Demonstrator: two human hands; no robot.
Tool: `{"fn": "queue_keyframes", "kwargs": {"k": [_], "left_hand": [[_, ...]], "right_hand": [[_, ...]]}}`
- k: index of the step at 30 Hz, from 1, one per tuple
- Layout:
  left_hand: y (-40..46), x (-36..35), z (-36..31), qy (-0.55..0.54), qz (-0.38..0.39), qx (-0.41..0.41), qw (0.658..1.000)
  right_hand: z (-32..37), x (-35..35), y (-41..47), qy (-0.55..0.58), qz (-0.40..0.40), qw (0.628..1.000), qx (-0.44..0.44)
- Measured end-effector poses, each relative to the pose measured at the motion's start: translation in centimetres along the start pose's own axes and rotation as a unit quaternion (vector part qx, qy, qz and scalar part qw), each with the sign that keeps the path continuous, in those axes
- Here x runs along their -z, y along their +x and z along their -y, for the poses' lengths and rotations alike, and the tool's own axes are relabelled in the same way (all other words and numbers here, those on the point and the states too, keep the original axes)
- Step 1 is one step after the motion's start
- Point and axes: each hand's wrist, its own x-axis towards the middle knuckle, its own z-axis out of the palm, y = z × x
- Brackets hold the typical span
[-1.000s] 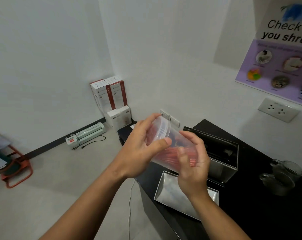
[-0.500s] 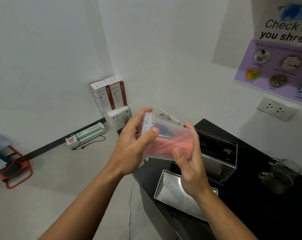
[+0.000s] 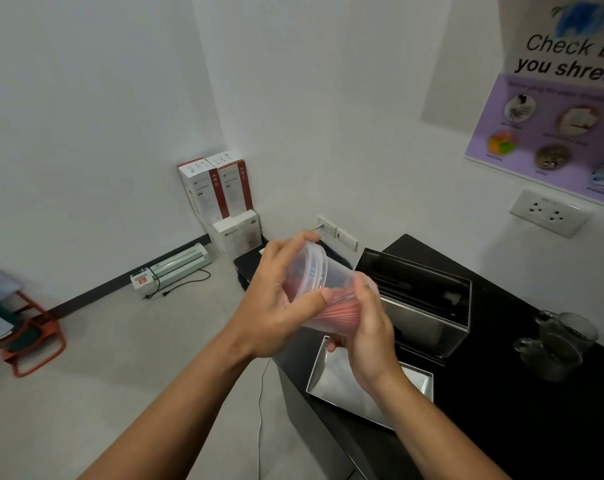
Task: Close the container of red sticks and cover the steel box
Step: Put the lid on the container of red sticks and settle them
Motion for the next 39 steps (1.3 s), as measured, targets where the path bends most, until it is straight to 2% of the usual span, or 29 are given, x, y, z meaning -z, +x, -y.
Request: {"fn": "queue_keyframes", "kwargs": {"k": [4,8,14,16,19,22,25,29,31,34,36,39], "left_hand": [[0.2,0.1,0.6,0.035,0.022,-0.006,0.999],[-0.4,-0.2,1.0,0.044,0.049,-0.033,0.997],[0.2,-0.3,-0.4,0.051,0.050,-0.113,0.991],[0.3,-0.3,-0.7,0.053,0.059,-0.135,0.988],[0.3,0.1,-0.6,0.064,0.068,-0.125,0.988],[0.4,0.2,-0.4,0.051,0.076,-0.070,0.993],[0.2,-0.3,-0.2,0.002,0.065,0.060,0.996],[-1.3,-1.8,1.3,-0.037,0.033,0.195,0.980],[-2.1,-2.3,1.9,-0.077,0.031,0.253,0.964],[-2.9,-2.8,2.7,-0.088,0.047,0.275,0.956],[-3.0,-3.2,3.1,-0.083,0.041,0.284,0.954],[-2.9,-3.9,3.5,-0.079,0.032,0.303,0.949]], "right_hand": [[0.3,0.5,0.6,0.008,0.019,0.990,-0.141],[1.5,1.9,0.7,-0.023,0.074,0.973,-0.219],[2.6,3.1,0.3,-0.025,0.090,0.983,-0.158],[2.9,3.3,0.3,-0.021,0.120,0.978,-0.169],[3.2,3.7,0.5,-0.020,0.141,0.971,-0.190],[2.9,4.0,0.6,0.001,0.148,0.969,-0.200],[2.5,4.6,0.8,0.035,0.153,0.963,-0.219],[1.2,5.8,1.2,0.055,0.159,0.953,-0.250],[0.3,6.4,1.4,0.041,0.142,0.953,-0.265],[-1.2,7.5,1.7,-0.048,0.075,0.959,-0.270],[-1.7,7.9,1.8,-0.138,0.025,0.966,-0.219],[-1.2,8.6,1.7,-0.215,-0.011,0.973,-0.082]]}}
